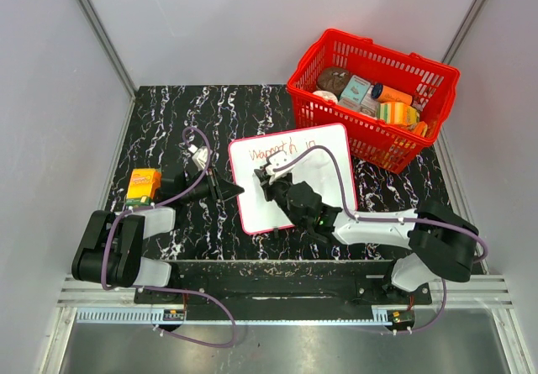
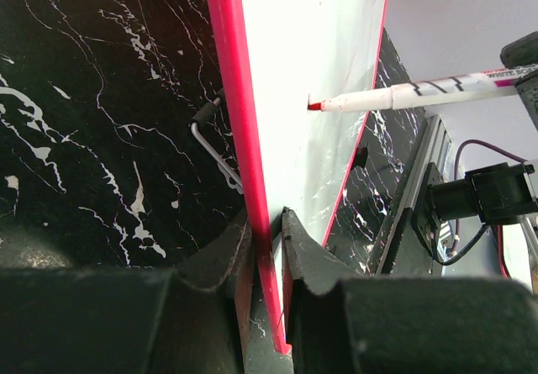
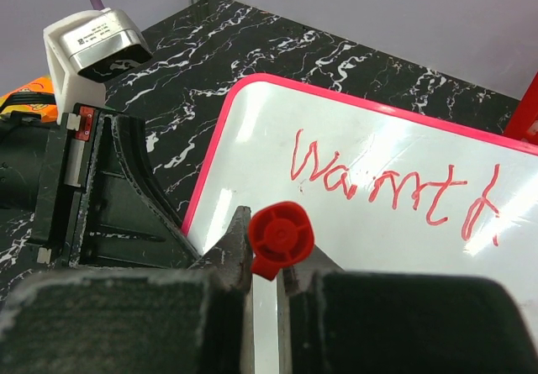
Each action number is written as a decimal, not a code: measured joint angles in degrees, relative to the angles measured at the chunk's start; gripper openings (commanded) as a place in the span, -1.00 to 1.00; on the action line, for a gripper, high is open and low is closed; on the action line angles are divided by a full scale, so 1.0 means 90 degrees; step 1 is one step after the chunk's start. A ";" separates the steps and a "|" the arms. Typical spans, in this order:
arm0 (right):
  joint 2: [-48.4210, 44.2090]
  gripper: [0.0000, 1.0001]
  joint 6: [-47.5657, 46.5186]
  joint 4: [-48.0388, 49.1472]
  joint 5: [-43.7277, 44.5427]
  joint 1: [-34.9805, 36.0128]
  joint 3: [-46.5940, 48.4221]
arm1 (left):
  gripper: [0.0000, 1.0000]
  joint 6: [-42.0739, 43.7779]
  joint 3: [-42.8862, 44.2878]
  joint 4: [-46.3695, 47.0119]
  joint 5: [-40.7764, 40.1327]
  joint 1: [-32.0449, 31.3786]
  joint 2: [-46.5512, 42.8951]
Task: Write a sentence on the whiteboard
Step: Write on the whiteboard with the whiteboard.
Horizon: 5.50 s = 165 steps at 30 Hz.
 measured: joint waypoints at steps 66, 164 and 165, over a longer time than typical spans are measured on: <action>-0.0226 -1.00 0.0685 -0.0279 0.0376 0.0036 -0.0192 | -1.00 0.0027 0.0000 -0.0005 0.0024 -0.0002 0.0029; -0.0772 -1.00 0.1426 -0.1105 -0.0639 -0.0733 -0.0238 | -1.00 0.0049 0.0002 -0.0012 0.0022 -0.0010 0.0029; -0.0782 -1.00 0.1443 -0.1117 -0.0658 -0.0733 -0.0250 | -1.00 0.0049 0.0002 -0.0012 0.0022 -0.0010 0.0029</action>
